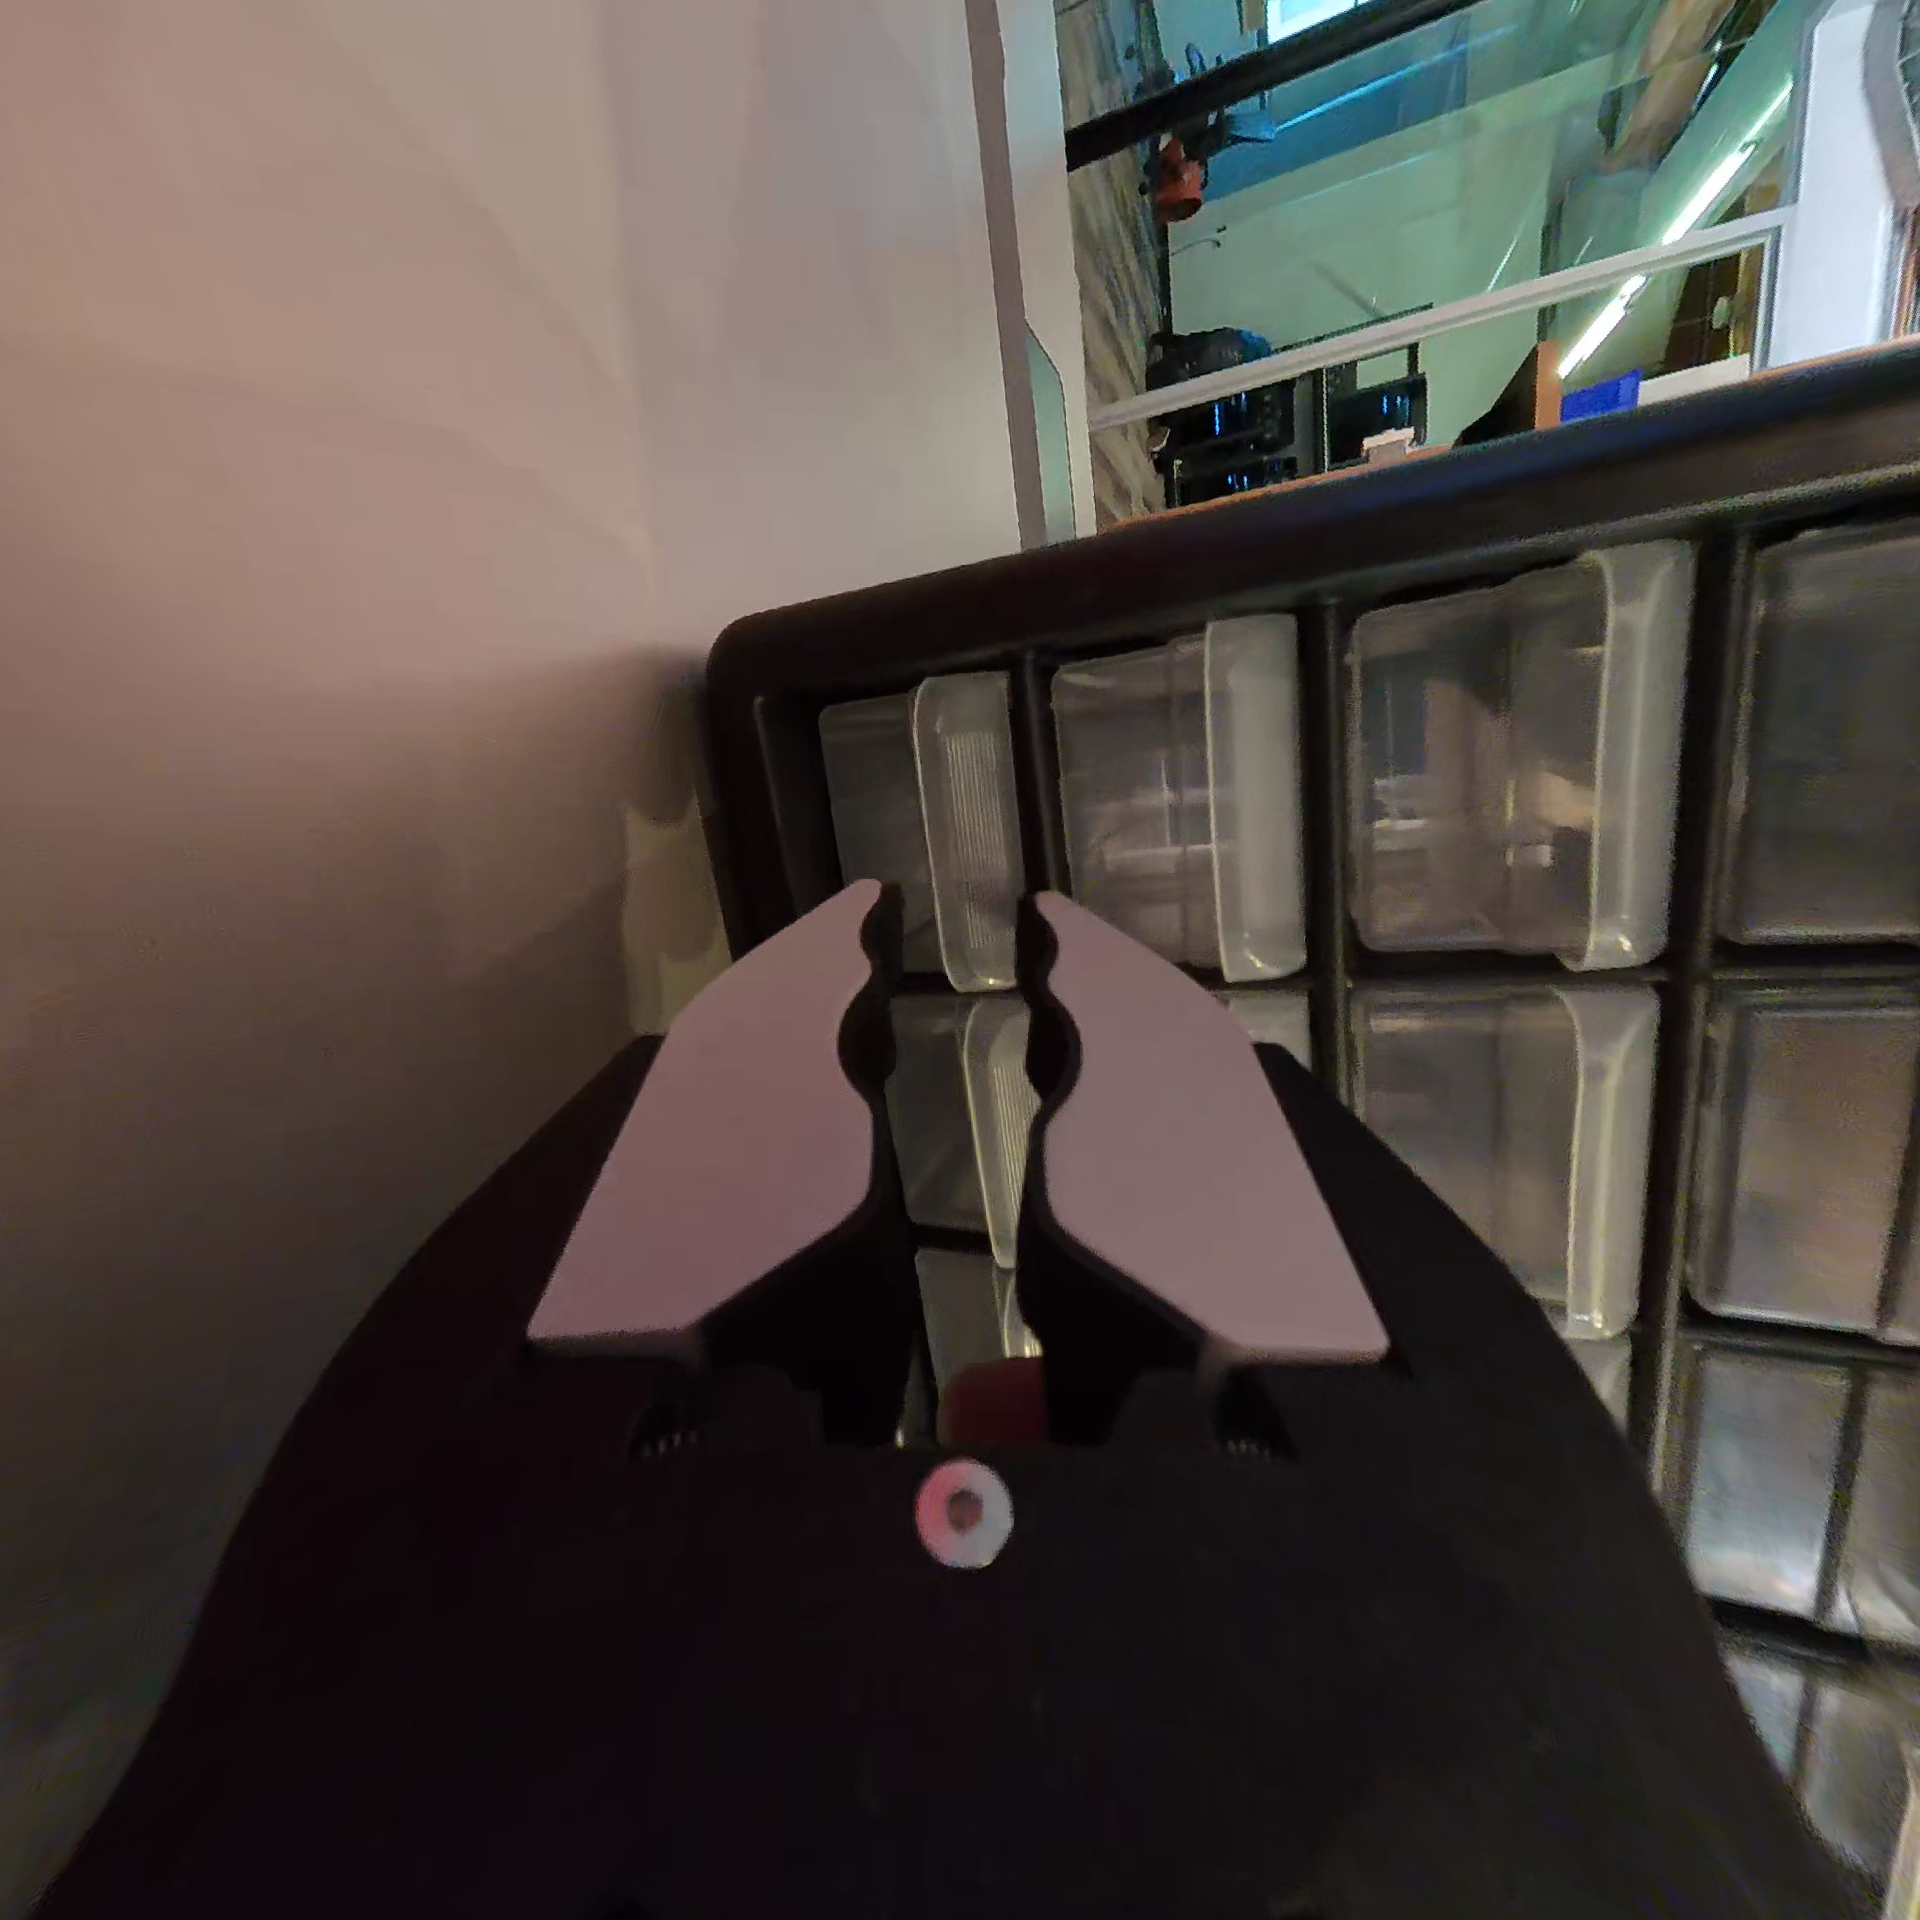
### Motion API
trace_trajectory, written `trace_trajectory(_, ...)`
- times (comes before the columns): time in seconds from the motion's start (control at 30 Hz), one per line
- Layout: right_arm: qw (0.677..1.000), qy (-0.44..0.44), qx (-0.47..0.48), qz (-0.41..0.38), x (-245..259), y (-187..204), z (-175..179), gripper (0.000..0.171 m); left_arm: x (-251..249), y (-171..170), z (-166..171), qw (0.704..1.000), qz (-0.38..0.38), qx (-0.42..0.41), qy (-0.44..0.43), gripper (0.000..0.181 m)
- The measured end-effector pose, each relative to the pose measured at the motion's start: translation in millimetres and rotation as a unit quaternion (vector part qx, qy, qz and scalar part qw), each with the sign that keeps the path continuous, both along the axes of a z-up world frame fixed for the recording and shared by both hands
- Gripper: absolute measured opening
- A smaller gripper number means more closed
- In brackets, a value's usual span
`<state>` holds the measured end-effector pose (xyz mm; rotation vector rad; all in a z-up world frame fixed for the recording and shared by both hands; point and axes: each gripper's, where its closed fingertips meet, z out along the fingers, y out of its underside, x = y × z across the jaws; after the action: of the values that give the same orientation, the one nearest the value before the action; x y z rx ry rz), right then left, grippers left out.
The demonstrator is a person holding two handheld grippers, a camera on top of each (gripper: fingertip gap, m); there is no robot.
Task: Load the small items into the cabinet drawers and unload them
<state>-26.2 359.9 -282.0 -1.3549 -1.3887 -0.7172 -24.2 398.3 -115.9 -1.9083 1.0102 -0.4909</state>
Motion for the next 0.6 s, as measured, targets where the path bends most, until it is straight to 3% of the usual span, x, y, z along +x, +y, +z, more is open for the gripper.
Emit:
trace_trajectory(0.23, 1.0, -0.006, -0.003, 0.007, -0.2, -0.3, 2.3, 0.008, -0.1, -0.6, -0.2, 1.0, 0.001, -0.001, -0.004, 0.031)
trace_trajectory(0.43, 0.997, -0.015, -0.065, 0.05, -7.0, -27.0, 1.0, 0.003, -0.8, -0.2, -0.2, 1.0, 0.006, 0.0, -0.011, 0.032)
trace_trajectory(0.6, 0.993, 0.038, -0.088, 0.062, -12.3, -38.0, 36.1, 0.01, -1.0, -0.1, -0.3, 1.0, 0.01, 0.001, -0.016, 0.031)
